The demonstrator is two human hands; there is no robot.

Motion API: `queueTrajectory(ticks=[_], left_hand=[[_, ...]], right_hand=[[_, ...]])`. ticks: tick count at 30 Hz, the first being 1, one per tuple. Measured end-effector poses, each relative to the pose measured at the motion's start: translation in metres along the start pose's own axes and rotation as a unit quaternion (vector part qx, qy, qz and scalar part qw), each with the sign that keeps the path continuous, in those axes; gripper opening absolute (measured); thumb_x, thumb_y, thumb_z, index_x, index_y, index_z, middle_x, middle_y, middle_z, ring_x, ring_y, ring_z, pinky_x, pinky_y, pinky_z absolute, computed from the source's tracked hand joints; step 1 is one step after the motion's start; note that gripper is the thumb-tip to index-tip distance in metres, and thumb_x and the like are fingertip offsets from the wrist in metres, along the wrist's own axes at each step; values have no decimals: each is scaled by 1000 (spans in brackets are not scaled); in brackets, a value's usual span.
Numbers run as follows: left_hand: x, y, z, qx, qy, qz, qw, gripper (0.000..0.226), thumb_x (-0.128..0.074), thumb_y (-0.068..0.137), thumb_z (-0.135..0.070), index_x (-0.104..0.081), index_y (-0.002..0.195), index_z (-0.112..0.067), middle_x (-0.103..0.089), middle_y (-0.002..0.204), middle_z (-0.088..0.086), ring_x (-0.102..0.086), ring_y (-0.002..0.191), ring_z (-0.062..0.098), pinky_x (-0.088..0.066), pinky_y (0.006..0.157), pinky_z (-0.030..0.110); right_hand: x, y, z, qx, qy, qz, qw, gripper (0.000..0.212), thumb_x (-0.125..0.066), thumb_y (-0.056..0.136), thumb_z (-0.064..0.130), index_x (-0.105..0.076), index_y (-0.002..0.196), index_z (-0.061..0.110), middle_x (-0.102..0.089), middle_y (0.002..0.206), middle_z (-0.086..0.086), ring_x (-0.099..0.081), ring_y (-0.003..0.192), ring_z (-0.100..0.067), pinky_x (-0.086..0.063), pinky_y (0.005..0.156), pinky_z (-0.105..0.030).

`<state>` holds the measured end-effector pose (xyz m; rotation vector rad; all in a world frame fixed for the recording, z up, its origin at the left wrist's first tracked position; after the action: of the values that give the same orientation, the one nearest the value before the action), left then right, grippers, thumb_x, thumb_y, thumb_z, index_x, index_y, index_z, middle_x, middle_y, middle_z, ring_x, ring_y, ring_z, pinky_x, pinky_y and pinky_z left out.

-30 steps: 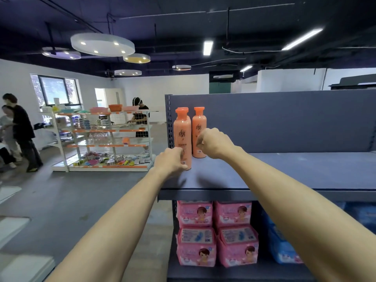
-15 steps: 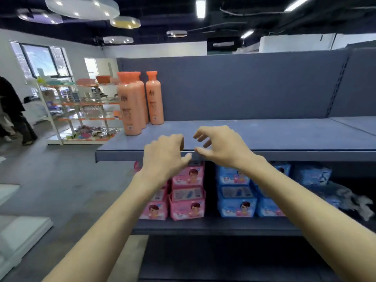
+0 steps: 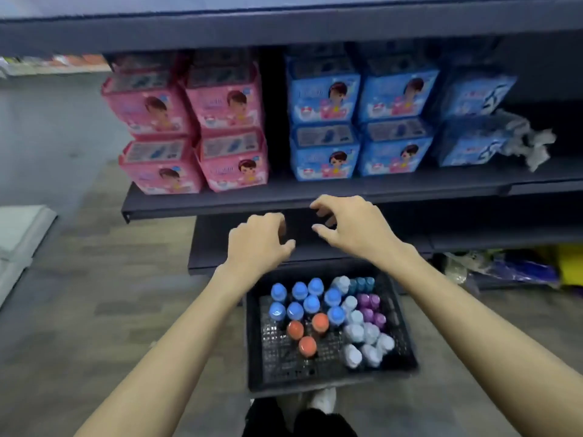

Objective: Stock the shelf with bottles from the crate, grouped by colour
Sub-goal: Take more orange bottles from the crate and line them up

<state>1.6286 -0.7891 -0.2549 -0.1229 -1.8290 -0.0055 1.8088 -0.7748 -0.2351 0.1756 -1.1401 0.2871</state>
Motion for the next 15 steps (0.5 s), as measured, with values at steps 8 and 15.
queueTrajectory(ticks=[8,15], left_hand=[[-143,-29,45,34,-45,205,977,22,-62,81,-40,-55,93,-24,-67,93,-4,-62,91,26,-47,71,35],[-279,-70,73,91,-75,366,923,30,-65,81,-38,-55,103,-21,-66,104,3,-62,99,30,-52,82,40]], right_hand=[[-146,-40,-66,-138,33,149,979,43,-64,88,36,-53,129,28,-68,115,1,-63,106,-27,-53,81,-39],[-292,-88,-93,-201,56,291,934,43,-66,87,26,-53,127,18,-64,114,-11,-62,104,-35,-52,77,-40]])
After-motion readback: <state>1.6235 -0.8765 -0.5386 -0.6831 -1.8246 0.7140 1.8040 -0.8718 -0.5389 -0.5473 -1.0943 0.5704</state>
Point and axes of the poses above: each hand's wrist, its own y-axis towards the middle knuckle, its own x-axis out of the back of the hand, z = x × y, the point moved 2 cm from there along y, towards the middle knuckle
